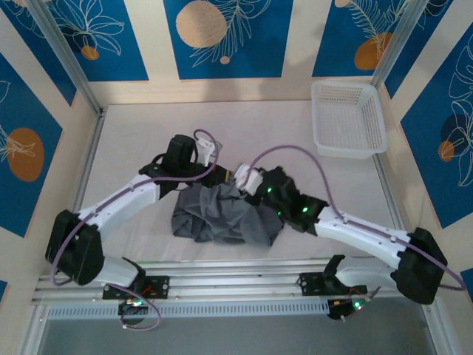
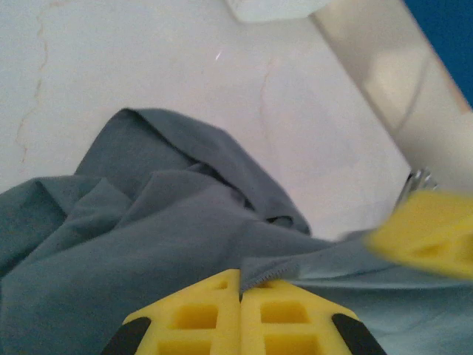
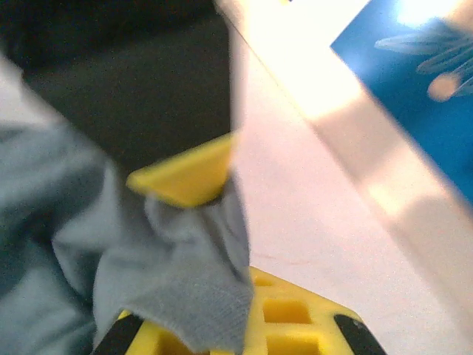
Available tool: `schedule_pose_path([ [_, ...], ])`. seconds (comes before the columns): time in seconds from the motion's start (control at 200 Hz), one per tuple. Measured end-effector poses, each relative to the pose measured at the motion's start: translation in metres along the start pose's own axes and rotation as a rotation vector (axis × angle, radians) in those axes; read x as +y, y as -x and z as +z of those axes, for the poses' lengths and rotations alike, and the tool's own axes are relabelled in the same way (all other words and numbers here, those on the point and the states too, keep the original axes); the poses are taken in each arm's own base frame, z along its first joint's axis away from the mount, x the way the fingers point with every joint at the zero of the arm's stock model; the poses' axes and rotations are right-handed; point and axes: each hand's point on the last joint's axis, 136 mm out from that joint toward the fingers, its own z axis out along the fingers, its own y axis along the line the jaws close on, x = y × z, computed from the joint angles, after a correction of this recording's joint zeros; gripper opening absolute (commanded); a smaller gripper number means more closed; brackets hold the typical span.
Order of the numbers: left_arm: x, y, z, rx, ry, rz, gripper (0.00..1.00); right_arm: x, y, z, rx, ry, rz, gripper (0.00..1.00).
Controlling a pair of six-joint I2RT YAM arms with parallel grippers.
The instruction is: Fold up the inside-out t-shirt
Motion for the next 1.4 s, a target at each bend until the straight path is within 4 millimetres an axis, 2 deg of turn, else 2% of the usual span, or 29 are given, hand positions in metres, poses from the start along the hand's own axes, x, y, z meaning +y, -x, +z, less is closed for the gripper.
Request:
schedule_pose_path([
  [0.03,0.002,-0.002,0.009,0.01,-0.021,0.012,0.09,-0.006,-0.001,-0.003,-0.001,0.035,0.111,0.0],
  [0.085,0.005,-0.001,0.023,0.01,-0.05,0.039,0.21,-0.012,-0.014,-0.005,0.034,0.092,0.308,0.0],
  [0.135,0.02,-0.007,0.034,0.012,-0.032,0.023,0.34,-0.018,-0.021,-0.006,0.051,0.124,0.457,0.0],
  [0.205,0.041,-0.024,0.041,0.039,0.002,-0.009,0.44,-0.025,-0.025,-0.008,0.063,0.158,0.634,0.0],
  [0.28,0.053,-0.038,0.04,0.053,0.042,-0.024,0.49,-0.026,-0.027,-0.009,0.093,0.192,0.775,0.0],
  [0.375,0.051,-0.037,0.024,0.021,0.084,-0.007,0.5,-0.026,-0.027,-0.006,0.134,0.218,0.904,0.0],
  [0.47,0.03,-0.017,-0.011,-0.086,0.104,0.053,0.5,-0.025,-0.028,-0.002,0.169,0.22,1.015,0.0],
  [0.575,-0.011,0.006,-0.056,-0.245,0.115,0.143,0.51,-0.024,-0.033,0.0,0.205,0.208,1.127,0.0],
  [0.625,-0.036,0.009,-0.069,-0.3,0.104,0.186,0.51,-0.023,-0.035,0.0,0.218,0.2,1.172,0.0],
  [0.685,-0.063,0.005,-0.073,-0.329,0.078,0.214,0.5,-0.024,-0.036,0.0,0.225,0.192,1.213,0.0],
  [0.745,-0.08,-0.002,-0.068,-0.325,0.054,0.213,0.49,-0.024,-0.036,0.0,0.23,0.186,1.243,0.0],
  [0.785,-0.083,-0.005,-0.059,-0.317,0.053,0.198,0.48,-0.024,-0.035,-0.001,0.232,0.183,1.256,0.0],
  [0.855,-0.077,-0.008,-0.038,-0.296,0.071,0.156,0.48,-0.024,-0.032,-0.001,0.232,0.182,1.274,0.0],
  [0.91,-0.066,-0.016,-0.012,-0.25,0.092,0.121,0.49,-0.023,-0.03,-0.001,0.23,0.183,1.279,0.0],
  [0.99,-0.051,-0.027,0.017,-0.198,0.113,0.08,0.54,-0.021,-0.027,-0.002,0.229,0.19,1.282,0.0],
  [1.06,-0.044,-0.031,0.034,-0.187,0.113,0.052,0.6,-0.019,-0.026,-0.002,0.229,0.197,1.282,0.0],
  [1.245,-0.046,-0.022,0.054,-0.237,0.069,-0.006,0.77,-0.015,-0.022,-0.005,0.225,0.208,1.278,0.0],
  [1.33,-0.044,-0.019,0.058,-0.253,0.072,-0.01,0.77,-0.015,-0.021,-0.006,0.224,0.211,1.277,0.0],
  [1.4,-0.04,-0.017,0.059,-0.263,0.09,-0.013,0.71,-0.014,-0.02,-0.006,0.224,0.213,1.276,0.0],
])
